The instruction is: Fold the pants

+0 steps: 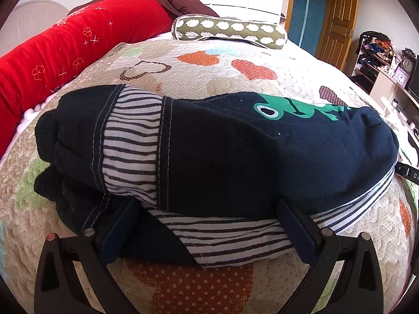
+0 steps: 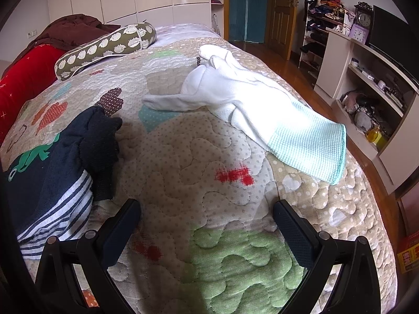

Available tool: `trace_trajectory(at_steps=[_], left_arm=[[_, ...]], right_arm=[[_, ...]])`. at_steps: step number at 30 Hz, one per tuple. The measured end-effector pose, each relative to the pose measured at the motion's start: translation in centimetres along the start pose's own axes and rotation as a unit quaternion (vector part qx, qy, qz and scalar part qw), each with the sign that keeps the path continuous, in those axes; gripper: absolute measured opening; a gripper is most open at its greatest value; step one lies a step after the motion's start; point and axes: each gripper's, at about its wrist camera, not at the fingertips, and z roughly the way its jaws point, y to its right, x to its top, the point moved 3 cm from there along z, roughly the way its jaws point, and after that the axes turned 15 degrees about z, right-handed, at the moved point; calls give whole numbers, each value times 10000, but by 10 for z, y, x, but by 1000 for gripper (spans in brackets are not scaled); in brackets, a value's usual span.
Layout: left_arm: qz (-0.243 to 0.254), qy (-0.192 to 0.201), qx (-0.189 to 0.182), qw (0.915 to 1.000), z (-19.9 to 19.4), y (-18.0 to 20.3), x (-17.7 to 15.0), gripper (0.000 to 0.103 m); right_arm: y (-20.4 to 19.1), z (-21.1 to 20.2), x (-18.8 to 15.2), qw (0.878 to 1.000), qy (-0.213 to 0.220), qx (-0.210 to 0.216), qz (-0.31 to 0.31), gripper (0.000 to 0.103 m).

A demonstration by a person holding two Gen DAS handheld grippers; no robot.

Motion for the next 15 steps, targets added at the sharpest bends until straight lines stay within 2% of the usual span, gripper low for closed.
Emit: trace_trajectory(at_steps=[15], left_arm=[[32,-29,64,10000,1,2,-1,103]], right_arm=[[-1,1,-1,10000,4,-8,-3,103]])
